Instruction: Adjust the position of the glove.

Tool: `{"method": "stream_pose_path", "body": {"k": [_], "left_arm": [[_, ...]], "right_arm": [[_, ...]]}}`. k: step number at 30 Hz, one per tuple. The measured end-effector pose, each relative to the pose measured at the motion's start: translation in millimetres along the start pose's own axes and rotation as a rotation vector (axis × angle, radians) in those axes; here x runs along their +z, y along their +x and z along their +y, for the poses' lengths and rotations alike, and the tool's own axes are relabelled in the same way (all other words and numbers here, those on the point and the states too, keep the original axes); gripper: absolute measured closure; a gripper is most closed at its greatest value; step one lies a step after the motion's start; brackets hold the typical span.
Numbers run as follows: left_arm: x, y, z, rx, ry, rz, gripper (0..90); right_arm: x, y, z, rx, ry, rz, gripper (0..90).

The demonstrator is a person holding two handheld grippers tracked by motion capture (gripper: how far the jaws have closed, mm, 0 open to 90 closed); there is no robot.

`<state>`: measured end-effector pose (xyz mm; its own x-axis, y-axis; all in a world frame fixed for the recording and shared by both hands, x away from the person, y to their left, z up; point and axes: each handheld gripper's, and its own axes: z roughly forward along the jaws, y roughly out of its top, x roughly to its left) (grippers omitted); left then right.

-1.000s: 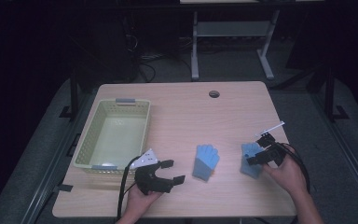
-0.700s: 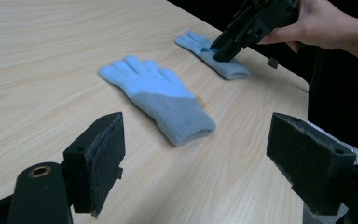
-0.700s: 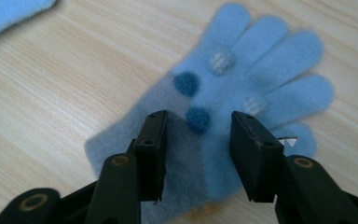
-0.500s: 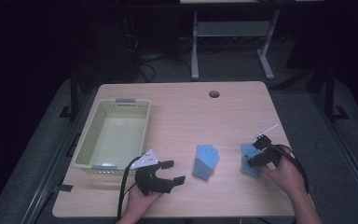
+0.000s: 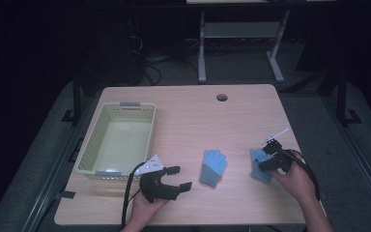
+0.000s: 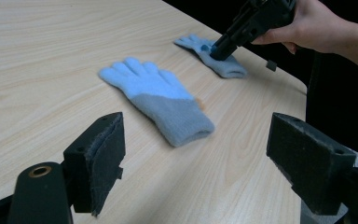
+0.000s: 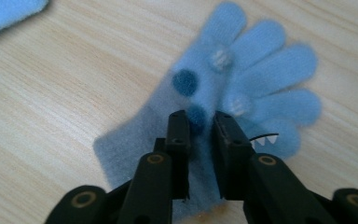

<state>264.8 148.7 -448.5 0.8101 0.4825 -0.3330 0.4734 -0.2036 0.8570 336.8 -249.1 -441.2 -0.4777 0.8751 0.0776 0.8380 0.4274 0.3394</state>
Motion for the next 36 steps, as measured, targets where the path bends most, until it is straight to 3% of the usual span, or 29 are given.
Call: {"method": "stream_pose_path", "body": {"k": [8,24,27,30,36], "left_arm": [[0.1,0.5,0.1,0.001,0.002,0.002,19.1],[-0.1,0.7,-0.7,-0.016,-0.008,-0.003,19.2],[0.0,0.4,-0.5,-0.025,-0.016,-0.001,19.2],[0.0,0.0,-0.4,-0.018,-0.012,0.006,19.2],[-0.8,-2.4,0.2,0.001,-0.008,0.009,19.2]], "right_arm": [[-3.7,2.3,-0.5,0.013,-0.001,0.009,81.6],[-34.7,18.1,6.2,0.039,-0.096,0.039,81.8],[-42.5,29.7,12.7,0.04,-0.119,0.084,81.7],[-47.7,42.0,20.0,0.004,-0.141,0.095,81.6],[-51.2,61.3,31.3,-0.017,-0.153,0.117,81.1]]}}
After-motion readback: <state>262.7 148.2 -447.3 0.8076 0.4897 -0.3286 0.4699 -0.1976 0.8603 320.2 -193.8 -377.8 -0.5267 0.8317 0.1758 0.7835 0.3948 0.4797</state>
